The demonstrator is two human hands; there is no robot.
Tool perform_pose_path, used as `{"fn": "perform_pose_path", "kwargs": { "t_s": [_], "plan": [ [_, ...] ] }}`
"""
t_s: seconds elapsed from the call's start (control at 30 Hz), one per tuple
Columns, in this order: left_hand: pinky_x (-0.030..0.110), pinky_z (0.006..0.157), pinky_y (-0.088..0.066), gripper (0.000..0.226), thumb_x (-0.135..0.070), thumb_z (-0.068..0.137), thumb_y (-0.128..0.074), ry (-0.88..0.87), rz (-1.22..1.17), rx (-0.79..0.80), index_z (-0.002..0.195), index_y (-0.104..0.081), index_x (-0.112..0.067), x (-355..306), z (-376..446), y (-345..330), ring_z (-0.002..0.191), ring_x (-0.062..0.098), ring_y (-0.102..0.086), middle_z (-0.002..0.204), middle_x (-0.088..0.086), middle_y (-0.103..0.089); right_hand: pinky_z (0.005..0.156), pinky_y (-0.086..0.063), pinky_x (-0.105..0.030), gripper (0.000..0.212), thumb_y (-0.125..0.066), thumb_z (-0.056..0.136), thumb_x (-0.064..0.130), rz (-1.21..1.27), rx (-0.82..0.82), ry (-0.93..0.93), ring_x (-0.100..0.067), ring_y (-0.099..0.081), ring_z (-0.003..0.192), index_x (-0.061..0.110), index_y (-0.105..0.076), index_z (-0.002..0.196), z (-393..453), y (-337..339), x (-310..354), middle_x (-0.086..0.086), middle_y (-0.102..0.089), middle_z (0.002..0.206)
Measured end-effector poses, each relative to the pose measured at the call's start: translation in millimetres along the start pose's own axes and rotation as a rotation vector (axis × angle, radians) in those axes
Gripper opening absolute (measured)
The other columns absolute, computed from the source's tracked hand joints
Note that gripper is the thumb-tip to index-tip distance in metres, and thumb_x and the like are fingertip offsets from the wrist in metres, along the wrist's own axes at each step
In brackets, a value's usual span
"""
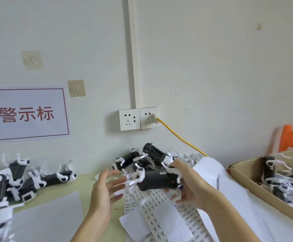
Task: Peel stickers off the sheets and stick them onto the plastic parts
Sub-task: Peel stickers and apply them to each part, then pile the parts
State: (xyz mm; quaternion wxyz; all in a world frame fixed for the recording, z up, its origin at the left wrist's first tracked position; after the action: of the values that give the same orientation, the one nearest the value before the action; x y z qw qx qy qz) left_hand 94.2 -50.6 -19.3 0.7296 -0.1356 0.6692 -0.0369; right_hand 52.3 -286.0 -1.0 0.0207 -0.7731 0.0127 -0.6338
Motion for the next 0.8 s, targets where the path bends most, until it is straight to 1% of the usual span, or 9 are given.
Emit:
{"fn": "perform_pose_path", "kwargs": {
  "t_s": [0.13,0.2,0.23,0.3,0.37,0.47,0.6,0.67,0.8],
  "plan": [
    [0.038,0.068,-0.045,0.041,-0.037,0.103,-0.039,-0.013,0.025,0.025,0.099,-0.069,-0.009,3,-3,-4,0.08,0.027,-0.064,0.091,0.016,-0.076,0.053,-0.049,-0.03,0.024,-0.047,0.093,0.032,0.735,-0.254,0.309,-0.032,-0.063,0.065,0.011,-0.057,0.097,-17,74,31,-0.02,-0.063,0.086],
    [0.037,0.066,-0.044,0.041,-0.035,0.103,-0.039,-0.023,0.035,0.047,0.1,-0.069,-0.009,3,-4,-8,0.078,0.027,-0.063,0.089,0.015,-0.076,0.076,-0.056,-0.042,0.038,-0.038,0.101,0.039,1.185,-0.276,0.572,-0.041,-0.071,0.092,0.013,-0.054,0.123,-33,115,44,-0.018,-0.066,0.114],
    [0.037,0.066,-0.044,0.04,-0.035,0.103,-0.039,-0.029,0.046,0.062,0.1,-0.069,-0.008,3,-4,-11,0.078,0.027,-0.062,0.089,0.015,-0.076,0.088,-0.054,-0.048,0.049,-0.034,0.103,0.044,1.336,-0.264,0.654,-0.045,-0.068,0.105,0.016,-0.043,0.142,-39,132,45,-0.016,-0.062,0.129],
    [0.037,0.065,-0.045,0.037,-0.031,0.103,-0.041,-0.041,0.091,0.085,0.101,-0.07,-0.008,3,-3,-15,0.078,0.026,-0.062,0.09,0.015,-0.076,0.096,-0.049,-0.05,0.061,-0.03,0.104,0.046,1.402,-0.317,0.688,-0.046,-0.062,0.115,0.021,-0.017,0.158,-48,151,40,-0.012,-0.054,0.142],
    [0.037,0.065,-0.046,0.033,-0.027,0.103,-0.043,-0.064,0.173,0.089,0.1,-0.07,-0.009,3,-2,-16,0.08,0.026,-0.063,0.089,0.014,-0.076,0.091,-0.049,-0.045,0.057,-0.029,0.105,0.039,1.27,-0.447,0.61,-0.042,-0.063,0.115,0.022,-0.017,0.158,-47,149,31,-0.009,-0.057,0.138],
    [0.038,0.07,-0.05,0.025,-0.023,0.103,-0.048,-0.136,0.399,0.065,0.097,-0.071,-0.018,-1,6,-16,0.09,0.026,-0.065,0.09,0.006,-0.074,0.083,-0.053,-0.04,0.043,-0.034,0.105,0.025,0.995,-0.523,0.508,-0.036,-0.069,0.105,0.017,-0.039,0.147,-37,116,28,-0.009,-0.067,0.123],
    [0.027,0.07,-0.046,0.013,-0.023,0.099,-0.054,-0.283,0.736,0.018,0.095,-0.065,-0.029,-21,32,-4,0.094,0.009,-0.061,0.102,-0.005,-0.067,0.073,-0.052,-0.035,0.031,-0.038,0.104,0.017,0.478,-0.407,0.427,-0.028,-0.071,0.096,0.022,-0.058,0.127,-14,56,36,-0.005,-0.073,0.109],
    [0.026,0.077,-0.042,0.013,-0.024,0.097,-0.056,-0.336,0.987,0.041,0.107,-0.062,-0.027,-26,54,8,0.109,0.015,-0.056,0.115,-0.003,-0.06,0.069,-0.05,-0.032,0.031,-0.04,0.103,0.015,0.2,-0.349,0.406,-0.024,-0.071,0.093,0.024,-0.063,0.122,-5,32,35,-0.002,-0.074,0.105],
    [0.038,0.099,-0.04,0.044,-0.036,0.092,-0.055,-0.239,1.54,-0.038,0.134,-0.046,-0.026,-40,101,65,0.131,0.029,-0.034,0.137,0.006,-0.042,0.075,-0.049,-0.03,0.029,-0.045,0.102,0.019,-0.211,-0.229,0.394,-0.01,-0.067,0.095,0.033,-0.066,0.116,8,-8,24,0.007,-0.072,0.104]
  ]
}}
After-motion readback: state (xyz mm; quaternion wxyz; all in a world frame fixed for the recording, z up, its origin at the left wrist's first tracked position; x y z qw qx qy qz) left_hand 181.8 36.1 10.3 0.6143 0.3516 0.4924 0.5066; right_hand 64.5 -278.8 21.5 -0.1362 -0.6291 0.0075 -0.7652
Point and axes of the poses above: each hand's wrist, its own z-axis towards the middle knuckle, its own y-axis out of the back of the hand, x = y × z, the point moved 8 cm from there along z, towards the middle knuckle
